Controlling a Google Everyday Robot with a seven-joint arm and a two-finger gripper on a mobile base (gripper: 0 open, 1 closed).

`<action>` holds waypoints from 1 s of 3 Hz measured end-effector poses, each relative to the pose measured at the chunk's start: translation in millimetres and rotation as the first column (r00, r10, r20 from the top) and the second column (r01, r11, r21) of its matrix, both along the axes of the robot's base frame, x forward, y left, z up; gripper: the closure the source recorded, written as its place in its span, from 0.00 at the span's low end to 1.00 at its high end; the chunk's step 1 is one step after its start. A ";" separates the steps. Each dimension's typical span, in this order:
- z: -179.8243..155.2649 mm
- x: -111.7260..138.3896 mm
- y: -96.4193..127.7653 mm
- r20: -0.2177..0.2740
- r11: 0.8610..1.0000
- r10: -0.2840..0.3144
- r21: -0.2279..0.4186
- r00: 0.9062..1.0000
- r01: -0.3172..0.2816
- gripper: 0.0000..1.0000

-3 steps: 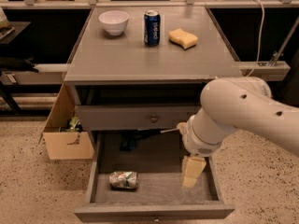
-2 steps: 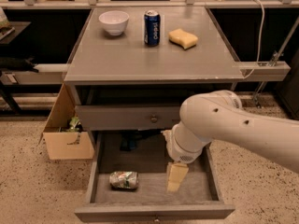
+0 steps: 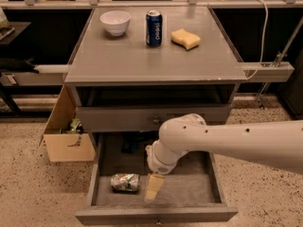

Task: Pick 7up can from middle drawer and place on counter

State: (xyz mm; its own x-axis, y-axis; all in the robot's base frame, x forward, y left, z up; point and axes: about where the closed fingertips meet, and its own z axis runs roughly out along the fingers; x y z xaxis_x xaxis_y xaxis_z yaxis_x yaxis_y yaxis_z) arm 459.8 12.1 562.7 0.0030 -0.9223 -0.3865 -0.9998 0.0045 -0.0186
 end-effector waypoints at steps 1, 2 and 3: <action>-3.8 2.1 0.5 0.001 1.000 -0.001 0.002 1.000 0.001 0.00; -26.6 14.3 3.5 0.005 1.000 -0.011 0.011 1.000 0.010 0.00; -56.1 33.1 13.9 0.023 1.000 -0.007 0.013 1.000 0.007 0.00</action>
Offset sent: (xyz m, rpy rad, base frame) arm 0.0308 0.0064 -0.0529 0.0239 -0.0128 -0.0245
